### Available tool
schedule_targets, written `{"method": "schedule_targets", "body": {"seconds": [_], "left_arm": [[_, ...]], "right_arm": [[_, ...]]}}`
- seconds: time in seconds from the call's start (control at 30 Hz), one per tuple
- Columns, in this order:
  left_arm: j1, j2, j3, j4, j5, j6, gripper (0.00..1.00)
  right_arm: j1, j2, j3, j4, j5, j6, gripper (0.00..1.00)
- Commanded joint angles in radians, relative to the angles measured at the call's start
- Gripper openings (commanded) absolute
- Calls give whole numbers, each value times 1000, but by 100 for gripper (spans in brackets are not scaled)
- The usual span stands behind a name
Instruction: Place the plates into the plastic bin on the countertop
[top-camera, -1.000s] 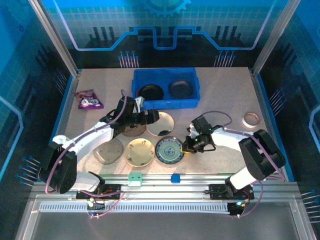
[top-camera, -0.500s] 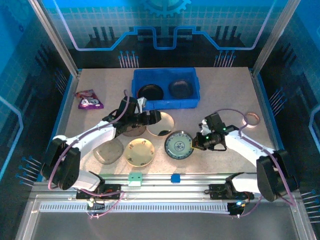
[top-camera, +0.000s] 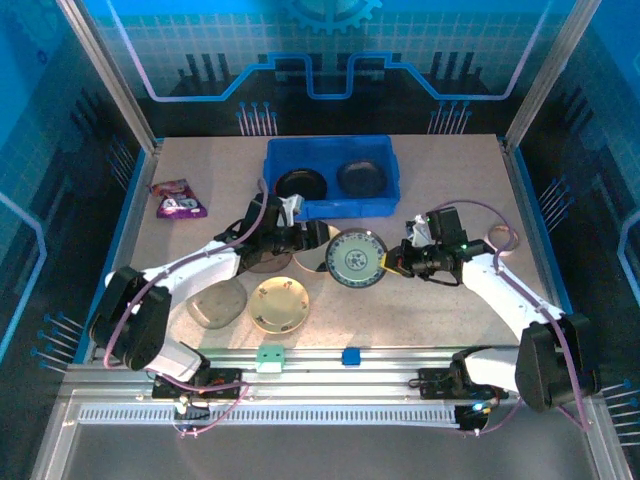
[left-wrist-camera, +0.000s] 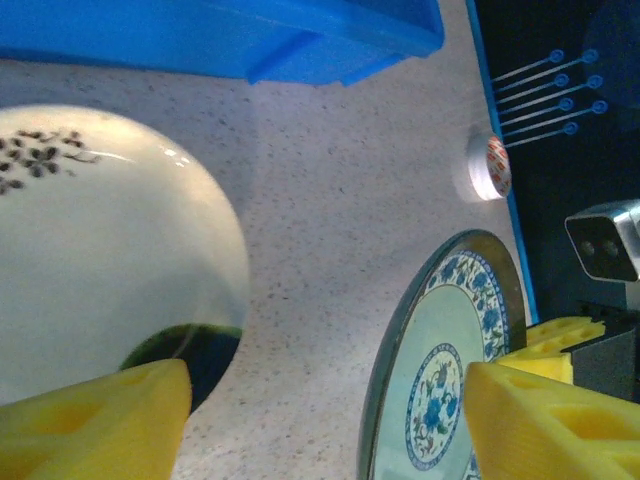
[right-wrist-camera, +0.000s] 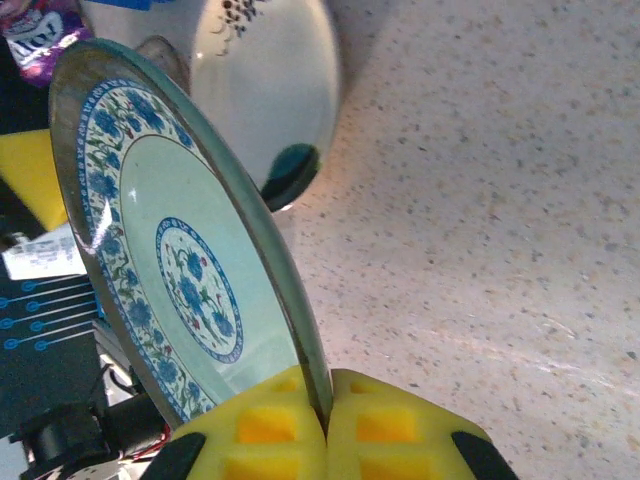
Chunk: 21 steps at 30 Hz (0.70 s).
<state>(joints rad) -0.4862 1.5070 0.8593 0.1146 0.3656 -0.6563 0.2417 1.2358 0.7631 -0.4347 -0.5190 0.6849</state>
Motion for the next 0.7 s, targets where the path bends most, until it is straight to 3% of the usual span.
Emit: {"method": "schedule_targets", "body": {"seconds": [0.0, 0.07, 0.17, 0.3, 0.33, 0.53, 0.63, 0.67], "left_arm": [[-14, 49, -8, 79, 68, -51, 69], [-13, 61, -11, 107, 79, -67, 69], [-14, 73, -7, 135, 101, -81, 57], [-14, 76, 7, 138, 115, -88, 7], [-13, 76, 7, 138, 117, -88, 0], [-13, 70, 7, 157, 140, -103, 0], [-14, 65, 4, 177, 150, -111, 0], [-15, 66, 6, 178, 152, -110, 0]], "right_arm": [[-1, 15, 58, 28, -65, 13, 0], [1, 19, 68, 34, -67, 13, 0], [3, 34, 77, 39, -73, 16, 0], [10, 47, 79, 65, -76, 24, 0], [12, 49, 78, 73, -79, 27, 0], [17, 61, 82, 87, -63, 22, 13], [20, 78, 86, 91, -52, 10, 14], [21, 87, 89, 92, -49, 10, 9]]}}
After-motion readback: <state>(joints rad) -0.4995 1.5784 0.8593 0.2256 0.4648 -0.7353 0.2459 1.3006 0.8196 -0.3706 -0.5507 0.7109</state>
